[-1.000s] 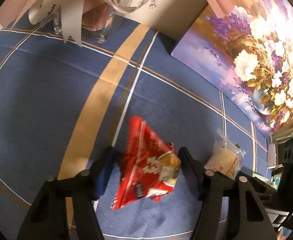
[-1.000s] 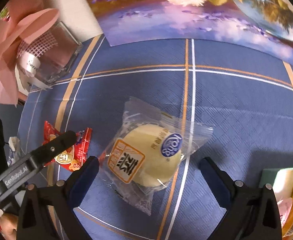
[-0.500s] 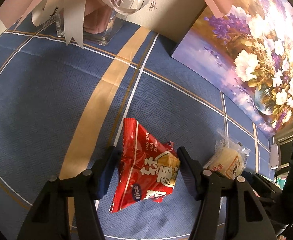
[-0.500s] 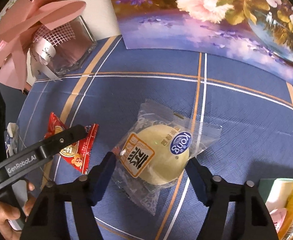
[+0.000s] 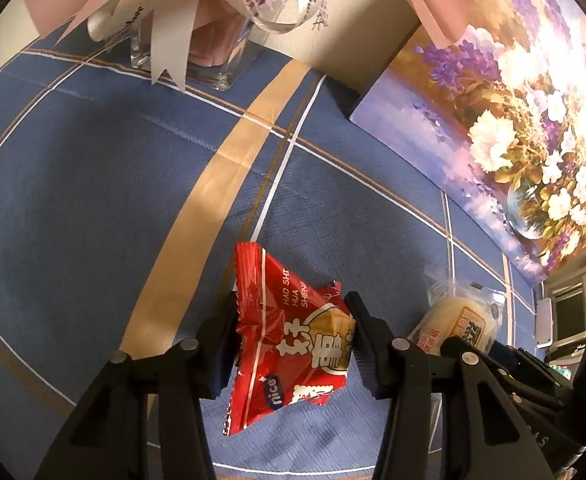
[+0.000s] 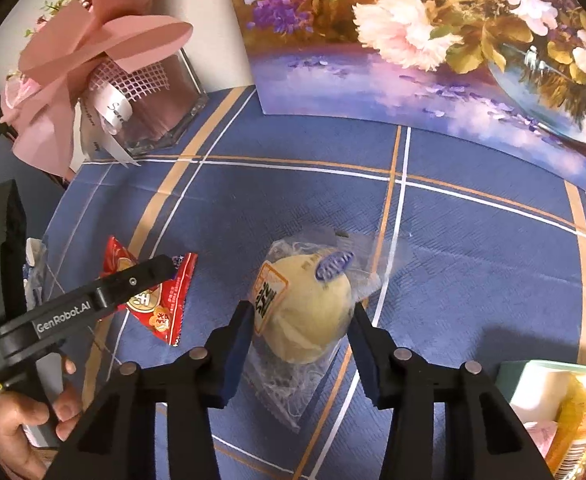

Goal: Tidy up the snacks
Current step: 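Grasp the red 'nice' packet with the left tool while the right tool grasps the clear-wrapped round bun, then carry the red packet and round bun into the tray and open both tools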

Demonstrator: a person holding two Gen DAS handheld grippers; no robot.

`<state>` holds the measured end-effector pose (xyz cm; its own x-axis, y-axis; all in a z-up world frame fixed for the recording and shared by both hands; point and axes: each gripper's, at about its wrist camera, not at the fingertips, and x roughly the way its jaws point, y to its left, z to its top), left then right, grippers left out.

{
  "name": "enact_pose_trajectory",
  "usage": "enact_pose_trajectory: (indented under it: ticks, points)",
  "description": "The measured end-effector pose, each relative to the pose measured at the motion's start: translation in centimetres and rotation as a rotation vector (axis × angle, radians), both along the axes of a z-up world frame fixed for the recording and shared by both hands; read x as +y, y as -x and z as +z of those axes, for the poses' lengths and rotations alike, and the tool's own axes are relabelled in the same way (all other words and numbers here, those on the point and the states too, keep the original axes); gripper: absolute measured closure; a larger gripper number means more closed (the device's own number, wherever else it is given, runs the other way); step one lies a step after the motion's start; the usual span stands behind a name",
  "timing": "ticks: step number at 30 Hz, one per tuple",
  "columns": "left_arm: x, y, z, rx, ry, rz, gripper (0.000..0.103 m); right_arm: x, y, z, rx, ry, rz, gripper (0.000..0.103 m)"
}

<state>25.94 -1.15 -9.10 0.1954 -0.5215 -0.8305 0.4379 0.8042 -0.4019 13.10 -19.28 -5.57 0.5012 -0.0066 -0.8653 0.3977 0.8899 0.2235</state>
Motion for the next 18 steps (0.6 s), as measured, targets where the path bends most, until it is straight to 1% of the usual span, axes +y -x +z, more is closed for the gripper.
enact_pose_trajectory:
  ticks: [2, 10, 11, 14, 18]
  points:
    - [0.2, 0.4, 0.1, -0.021, -0.01, 0.006, 0.051, 0.0, 0.2, 0.1, 0.0, 0.005, 0.004, 0.055]
    - [0.5, 1.5, 0.5, -0.042, -0.008, 0.012, 0.051, -0.1, 0.1, -0.1, 0.007, 0.009, 0.016, 0.055]
    - [0.4, 1.6, 0.5, -0.047, -0.012, 0.007, 0.051, 0.0, 0.0, -0.1, 0.012, 0.011, 0.024, 0.053]
    - [0.3, 1.7, 0.6, -0.05, -0.012, 0.011, 0.051, 0.4, -0.6, -0.4, 0.033, 0.015, 0.033, 0.053]
    - [0.1, 1.9, 0.7, -0.057, -0.017, 0.008, 0.051, 0.5, -1.2, -0.5, 0.036, 0.009, 0.036, 0.051]
